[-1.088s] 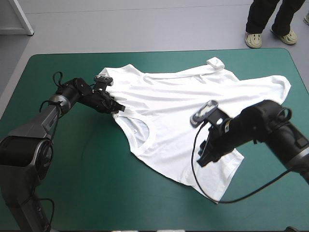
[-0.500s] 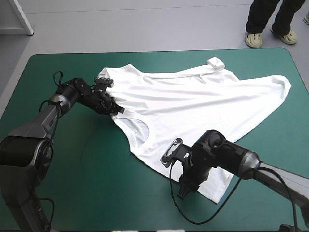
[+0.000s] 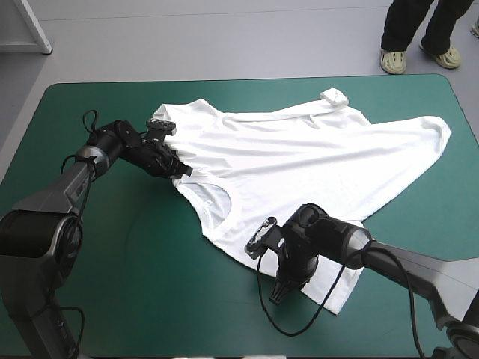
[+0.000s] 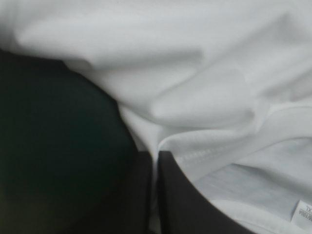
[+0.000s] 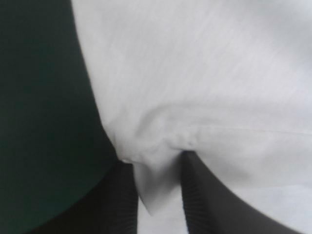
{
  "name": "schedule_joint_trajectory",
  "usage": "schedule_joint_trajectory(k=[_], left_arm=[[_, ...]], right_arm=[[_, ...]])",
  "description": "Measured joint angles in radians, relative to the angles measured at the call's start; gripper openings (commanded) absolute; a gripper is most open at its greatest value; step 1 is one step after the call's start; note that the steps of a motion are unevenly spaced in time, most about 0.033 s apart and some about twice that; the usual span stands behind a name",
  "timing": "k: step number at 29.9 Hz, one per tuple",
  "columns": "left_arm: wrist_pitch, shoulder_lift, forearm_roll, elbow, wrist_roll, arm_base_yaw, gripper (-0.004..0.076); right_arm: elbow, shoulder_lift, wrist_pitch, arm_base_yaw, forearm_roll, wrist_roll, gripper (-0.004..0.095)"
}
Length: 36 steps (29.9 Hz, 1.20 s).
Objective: Fold the cloth
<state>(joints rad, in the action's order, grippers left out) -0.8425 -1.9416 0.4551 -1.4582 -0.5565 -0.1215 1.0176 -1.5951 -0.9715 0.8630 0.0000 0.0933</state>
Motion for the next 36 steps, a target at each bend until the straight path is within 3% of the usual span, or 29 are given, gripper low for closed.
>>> schedule_joint_trajectory(k=[6,13,19,25,36], left_arm=[[0.005,0.002,-0.012,0.0,0.0,0.0,0.0019],[0.016,0.138,-0.019,-0.03,0.0,0.0,0.0019],[0.023,0.334,-0.02,-0.112,0.01,0.0,0.0019],[0.034,0.468,-0.024,-0.23,0.019,0.0,0.0019],[0.052,0.532,-0.167,-0.636,0.104,-0.002,0.0019]], right_arm=[[-0.013,0.018,0.032,0.001,-0.059,-0.053,0.0005],[0.056,0.142,0.158,-0.028,-0.262,-0.198,0.0],[0.295,0.268,0.242,-0.216,-0.298,-0.211,0.0],[0.593,0.279,0.248,-0.379,-0.293,-0.105,0.0],[1.103,0.262,0.351,-0.576,-0.292,-0.006,-0.0009]])
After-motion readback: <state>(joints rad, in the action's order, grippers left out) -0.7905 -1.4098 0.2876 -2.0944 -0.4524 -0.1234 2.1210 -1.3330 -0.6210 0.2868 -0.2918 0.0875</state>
